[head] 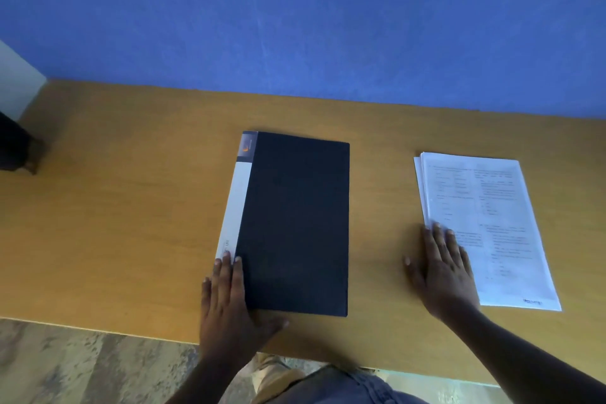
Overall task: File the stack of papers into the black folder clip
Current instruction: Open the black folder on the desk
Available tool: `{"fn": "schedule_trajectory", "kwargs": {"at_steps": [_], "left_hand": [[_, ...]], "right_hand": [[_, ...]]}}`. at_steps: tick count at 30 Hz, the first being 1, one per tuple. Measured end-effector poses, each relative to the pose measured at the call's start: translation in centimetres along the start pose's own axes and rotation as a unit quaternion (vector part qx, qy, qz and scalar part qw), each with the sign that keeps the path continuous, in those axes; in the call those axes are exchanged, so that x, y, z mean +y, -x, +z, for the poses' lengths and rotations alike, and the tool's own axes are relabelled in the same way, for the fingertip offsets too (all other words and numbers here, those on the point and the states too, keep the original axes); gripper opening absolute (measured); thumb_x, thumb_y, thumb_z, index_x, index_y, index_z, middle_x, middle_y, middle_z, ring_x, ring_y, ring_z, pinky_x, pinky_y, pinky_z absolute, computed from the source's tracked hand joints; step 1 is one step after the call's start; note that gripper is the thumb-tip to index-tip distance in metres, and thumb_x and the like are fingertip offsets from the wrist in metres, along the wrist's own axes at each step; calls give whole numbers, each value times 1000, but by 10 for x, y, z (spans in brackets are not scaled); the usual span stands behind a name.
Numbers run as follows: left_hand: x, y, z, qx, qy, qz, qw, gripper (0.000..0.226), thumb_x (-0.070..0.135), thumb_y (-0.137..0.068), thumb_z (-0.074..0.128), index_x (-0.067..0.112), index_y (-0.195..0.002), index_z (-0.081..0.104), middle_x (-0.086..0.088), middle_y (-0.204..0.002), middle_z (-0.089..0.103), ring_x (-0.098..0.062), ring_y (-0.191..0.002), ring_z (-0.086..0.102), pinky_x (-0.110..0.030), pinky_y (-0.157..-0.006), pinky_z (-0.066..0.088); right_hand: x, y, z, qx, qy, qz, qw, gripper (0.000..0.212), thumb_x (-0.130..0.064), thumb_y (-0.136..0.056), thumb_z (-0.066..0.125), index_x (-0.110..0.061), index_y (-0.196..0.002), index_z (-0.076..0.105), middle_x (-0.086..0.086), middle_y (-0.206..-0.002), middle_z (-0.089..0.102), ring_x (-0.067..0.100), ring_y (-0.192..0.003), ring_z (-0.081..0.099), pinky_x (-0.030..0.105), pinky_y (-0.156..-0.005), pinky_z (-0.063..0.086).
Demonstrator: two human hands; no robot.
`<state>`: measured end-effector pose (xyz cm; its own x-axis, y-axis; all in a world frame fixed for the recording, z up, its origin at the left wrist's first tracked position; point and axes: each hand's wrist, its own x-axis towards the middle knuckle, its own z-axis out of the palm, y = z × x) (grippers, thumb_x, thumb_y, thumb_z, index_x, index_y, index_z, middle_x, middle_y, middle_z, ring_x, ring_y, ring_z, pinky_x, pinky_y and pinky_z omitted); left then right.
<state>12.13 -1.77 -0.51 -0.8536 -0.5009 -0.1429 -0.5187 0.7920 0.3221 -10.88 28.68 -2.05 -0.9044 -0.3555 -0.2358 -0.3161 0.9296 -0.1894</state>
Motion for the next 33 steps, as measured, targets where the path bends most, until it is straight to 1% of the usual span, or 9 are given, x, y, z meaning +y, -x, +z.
{"fn": "schedule_trajectory", "kwargs": {"at_steps": [2, 7, 13, 18, 24, 27, 29, 31, 33], "left_hand": [[-10, 2, -6, -13, -16, 2, 1000, 124, 87, -61, 49, 9, -154, 24, -18, -162, 19, -36, -149, 18, -55, -116, 22], [-17, -3, -15, -34, -82, 106, 990, 72, 65, -94, 21, 21, -145, 49, -18, -157, 34, -46, -142, 31, -61, -104, 41], [-18, 4, -5, 21, -78, 171, 982, 56, 46, -104, 18, 25, -137, 58, -10, -147, 51, -52, -134, 40, -62, -100, 43], [-8, -2, -15, 8, 11, 162, 987, 46, 31, -96, 39, 25, -139, 55, -4, -148, 50, -45, -134, 44, -56, -97, 49], [4, 7, -16, 1, 224, 162, 961, 48, 49, -103, 28, 34, -149, 33, 5, -158, 33, -26, -149, 22, -37, -117, 25], [16, 20, -17, 37, 314, 133, 939, 44, 34, -103, 43, 27, -147, 42, 2, -154, 42, -16, -146, 31, -26, -117, 26], [21, 30, -18, 72, 358, 102, 925, 40, 22, -101, 48, 16, -140, 55, -2, -143, 57, -16, -136, 48, -19, -110, 35], [25, 37, -19, 111, 377, 56, 918, 24, 26, -103, 47, 12, -111, 66, -5, -107, 70, -20, -98, 67, -5, -86, 41], [24, 42, -19, 155, 372, 7, 915, 17, 19, -100, 49, 25, -90, 61, 1, -70, 62, -8, -63, 61, -5, -58, 37]], "right_hand": [[-1, 0, -2, -3, 10, -5, 1000, 82, -67, -92, 17, -21, -157, -4, 2, -164, -5, 21, -151, -11, 40, -122, 3], [-6, 0, -8, -21, 22, 5, 1000, 83, -64, -92, 19, -18, -157, -5, 5, -165, -4, 25, -151, -7, 44, -121, 7], [-11, 2, -16, -28, 31, 23, 999, 82, -65, -93, 28, -22, -157, -3, 3, -166, 1, 26, -152, -1, 46, -118, 16], [-25, 8, -19, -39, 18, 66, 997, 84, -65, -92, 37, -20, -157, 8, 6, -166, 7, 30, -151, 8, 52, -116, 24], [-47, 31, -19, -4, 0, 25, 1000, 77, -58, -94, 39, -19, -156, 17, 3, -165, 6, 25, -151, 7, 46, -119, 21], [-58, 38, -20, -2, -20, 4, 1000, 74, -59, -94, 37, -21, -156, 19, 1, -165, 5, 23, -151, 9, 43, -119, 20], [-64, 41, -21, -2, -32, -9, 999, 73, -58, -95, 38, -21, -155, 21, 1, -165, 6, 22, -151, 11, 42, -119, 21], [-68, 42, -22, -1, -44, -21, 999, 73, -57, -95, 39, -20, -155, 23, 1, -165, 8, 22, -151, 12, 42, -119, 22], [-72, 42, -22, -2, -55, -32, 998, 72, -56, -95, 42, -20, -155, 23, 0, -165, 10, 23, -151, 14, 43, -118, 24]]}}
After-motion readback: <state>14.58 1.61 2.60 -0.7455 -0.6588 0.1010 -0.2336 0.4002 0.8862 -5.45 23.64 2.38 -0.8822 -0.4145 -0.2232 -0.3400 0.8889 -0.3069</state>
